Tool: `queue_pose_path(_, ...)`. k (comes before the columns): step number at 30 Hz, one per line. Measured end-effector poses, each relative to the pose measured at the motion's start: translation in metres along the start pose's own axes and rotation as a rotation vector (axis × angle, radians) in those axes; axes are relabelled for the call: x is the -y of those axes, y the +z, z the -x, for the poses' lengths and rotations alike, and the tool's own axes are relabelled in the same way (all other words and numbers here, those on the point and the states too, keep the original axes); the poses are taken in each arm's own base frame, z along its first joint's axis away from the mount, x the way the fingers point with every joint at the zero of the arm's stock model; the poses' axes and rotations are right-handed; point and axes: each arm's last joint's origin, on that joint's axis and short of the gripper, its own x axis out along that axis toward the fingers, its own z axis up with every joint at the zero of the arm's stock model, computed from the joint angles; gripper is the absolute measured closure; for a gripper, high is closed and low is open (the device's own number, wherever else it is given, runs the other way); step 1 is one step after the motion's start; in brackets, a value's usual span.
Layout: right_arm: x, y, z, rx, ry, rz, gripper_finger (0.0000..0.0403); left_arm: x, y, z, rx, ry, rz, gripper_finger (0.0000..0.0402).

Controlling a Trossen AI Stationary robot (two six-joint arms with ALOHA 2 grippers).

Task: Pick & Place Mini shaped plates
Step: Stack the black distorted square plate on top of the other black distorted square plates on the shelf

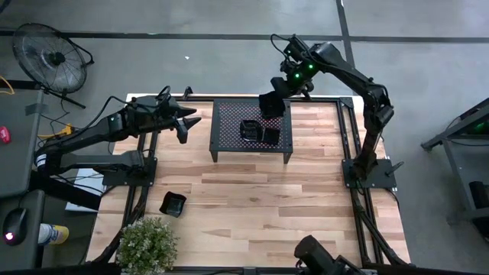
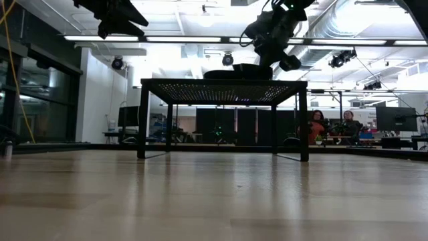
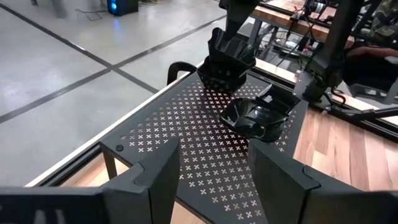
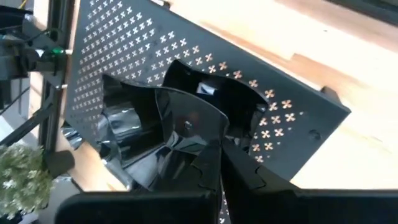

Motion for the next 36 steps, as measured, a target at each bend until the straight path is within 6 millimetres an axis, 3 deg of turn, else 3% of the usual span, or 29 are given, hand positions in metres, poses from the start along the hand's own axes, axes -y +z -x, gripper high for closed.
queue_pose_path(9,-0.004,-0.004,-0.004,0.002,-0.065,-0.01,0.0394,0.0,0.0,0.0,-0.001,0.0,0.0,0.0215)
queue_pose_path(20,-0.004,-0.004,0.0,0.022,-0.069,-0.015,0.0322,0.0,0.0,0.0,0.005,-0.001,0.001,0.0215)
queue_pose_path(23,-0.001,-0.006,0.016,0.066,-0.059,-0.006,0.0303,0.0,0.001,0.0,0.008,-0.002,0.002,0.0215)
queue_pose_path(27,-0.004,-0.022,0.051,0.166,-0.059,0.04,0.0291,0.0,-0.001,0.0,-0.017,0.004,-0.001,0.0215)
queue_pose_path(33,-0.019,-0.067,0.098,0.338,-0.19,0.152,0.029,0.0,-0.003,0.0,-0.039,-0.03,-0.001,0.0215)
queue_pose_path(36,-0.03,-0.096,0.105,0.401,-0.214,0.233,0.029,0.0,-0.005,0.0,-0.063,-0.023,-0.006,0.0215)
